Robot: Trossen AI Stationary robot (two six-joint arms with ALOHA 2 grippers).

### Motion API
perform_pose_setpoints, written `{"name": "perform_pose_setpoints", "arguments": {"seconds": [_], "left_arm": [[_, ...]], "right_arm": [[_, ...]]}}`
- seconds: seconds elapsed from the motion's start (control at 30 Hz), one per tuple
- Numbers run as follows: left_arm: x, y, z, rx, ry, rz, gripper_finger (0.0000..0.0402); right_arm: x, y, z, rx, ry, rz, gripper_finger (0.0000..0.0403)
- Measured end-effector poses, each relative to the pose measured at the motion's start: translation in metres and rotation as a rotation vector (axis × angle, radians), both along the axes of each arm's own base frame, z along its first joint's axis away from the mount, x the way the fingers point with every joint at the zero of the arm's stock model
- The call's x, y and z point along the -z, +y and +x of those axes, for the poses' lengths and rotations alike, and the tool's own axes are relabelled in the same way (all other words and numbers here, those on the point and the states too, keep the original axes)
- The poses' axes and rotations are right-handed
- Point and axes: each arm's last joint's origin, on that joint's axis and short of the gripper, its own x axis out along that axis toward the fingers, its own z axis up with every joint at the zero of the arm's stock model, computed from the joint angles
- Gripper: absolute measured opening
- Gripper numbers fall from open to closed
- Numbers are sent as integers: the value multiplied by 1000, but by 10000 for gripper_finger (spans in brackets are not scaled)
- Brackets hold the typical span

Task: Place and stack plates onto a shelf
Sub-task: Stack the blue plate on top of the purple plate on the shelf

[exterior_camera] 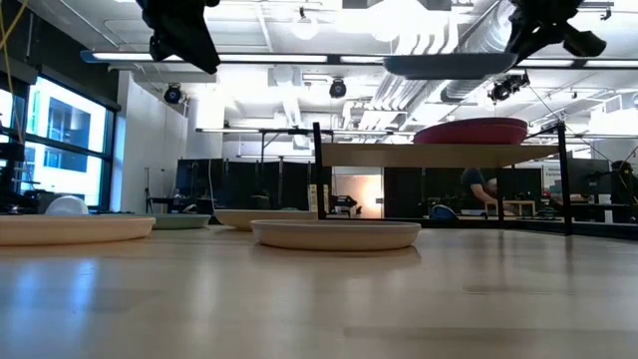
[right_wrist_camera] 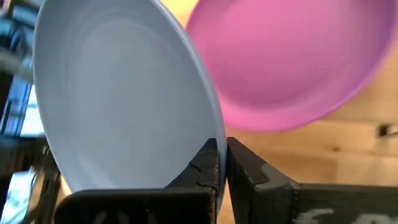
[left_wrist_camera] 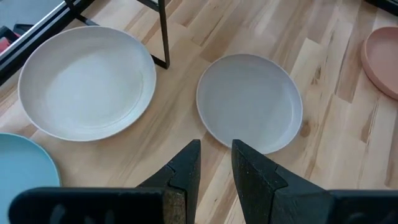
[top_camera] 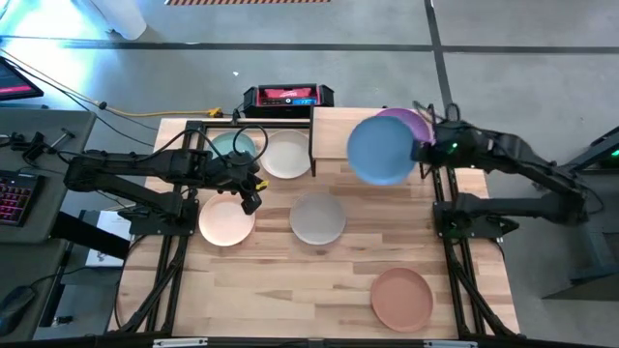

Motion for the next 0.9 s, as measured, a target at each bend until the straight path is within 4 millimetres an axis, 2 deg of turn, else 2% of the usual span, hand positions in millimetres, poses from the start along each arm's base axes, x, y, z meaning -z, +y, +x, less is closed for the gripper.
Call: {"name": "perform_pose_setpoints", "arguments": {"seconds": [0.17,0.43,0.9], "left_arm": [[-1,0,1,0,-12,0,78],[-3,0,3,17,-43,15,78],[-3,0,4,16,-44,14,78]], "right_arm": [[-3,-10,-16,121,0,-49,0],[-3,-28,-28,241,6,-39,0],[1,-66,-39,275,-129,111,0]]}}
